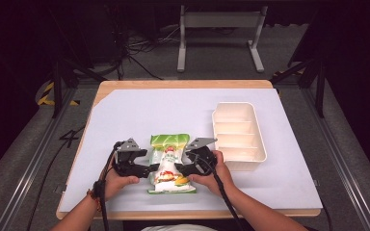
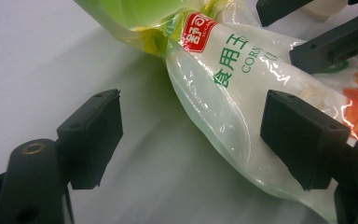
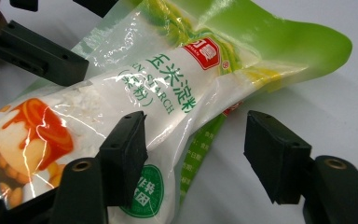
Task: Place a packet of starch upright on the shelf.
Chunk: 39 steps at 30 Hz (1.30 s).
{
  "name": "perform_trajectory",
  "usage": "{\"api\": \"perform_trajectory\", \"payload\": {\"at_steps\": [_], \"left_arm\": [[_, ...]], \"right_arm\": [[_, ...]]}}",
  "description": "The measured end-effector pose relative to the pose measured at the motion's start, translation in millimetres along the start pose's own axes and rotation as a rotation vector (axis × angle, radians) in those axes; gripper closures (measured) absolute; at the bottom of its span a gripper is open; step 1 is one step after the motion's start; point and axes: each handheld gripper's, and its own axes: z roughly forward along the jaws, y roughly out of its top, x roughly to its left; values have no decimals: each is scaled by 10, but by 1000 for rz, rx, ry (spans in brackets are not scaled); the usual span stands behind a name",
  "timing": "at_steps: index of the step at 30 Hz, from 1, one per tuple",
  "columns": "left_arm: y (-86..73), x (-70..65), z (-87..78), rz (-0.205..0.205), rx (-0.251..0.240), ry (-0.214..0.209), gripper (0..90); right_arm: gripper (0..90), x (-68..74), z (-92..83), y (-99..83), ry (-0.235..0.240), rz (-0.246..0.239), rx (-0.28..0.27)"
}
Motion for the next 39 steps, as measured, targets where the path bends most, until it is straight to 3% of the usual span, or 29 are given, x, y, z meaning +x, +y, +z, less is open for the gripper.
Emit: {"api": "perform_trajectory", "payload": {"at_steps": [4, 6, 7, 9, 11, 15, 18, 19, 21, 25, 30, 36, 37, 39], "left_arm": [[87, 32, 73, 1, 42, 7, 219], [106, 65, 103, -14, 47, -16, 255], [94, 86, 119, -39, 41, -55, 286], [31, 123, 140, -68, 19, -129, 445], [7, 129, 135, -70, 15, -186, 593], [14, 48, 125, -13, 25, -166, 749], [19, 9, 110, 11, 22, -141, 814], [11, -10, 91, 22, 14, -134, 831], [7, -12, 81, 23, 9, -134, 838], [5, -46, 47, 52, -7, -124, 868], [4, -96, -6, 98, -28, -103, 877], [15, -176, -141, 140, -81, -111, 889], [23, -200, -174, 165, -86, -112, 889], [30, -222, -223, 171, -108, -122, 890]], "right_arm": [[362, -48, 32, 14, 37, 35, 21], [358, -62, 61, 13, 55, 56, 21], [358, -65, 77, 15, 56, 62, 19], [365, -49, 109, 20, 62, 66, 13], [390, -62, 116, 22, 78, 79, 17], [475, -99, 136, 20, 157, 125, 28], [506, -96, 140, 17, 173, 129, 27], [569, -100, 139, 1, 198, 126, 19], [617, -95, 135, -7, 202, 126, 12], [818, -20, 102, -17, 180, 62, -10], [848, 7, 76, -9, 173, 14, -12], [860, 19, -29, 20, 182, -14, -36], [861, 34, -52, 28, 179, -28, -42], [863, 67, -106, 47, 171, -55, -55]]}}
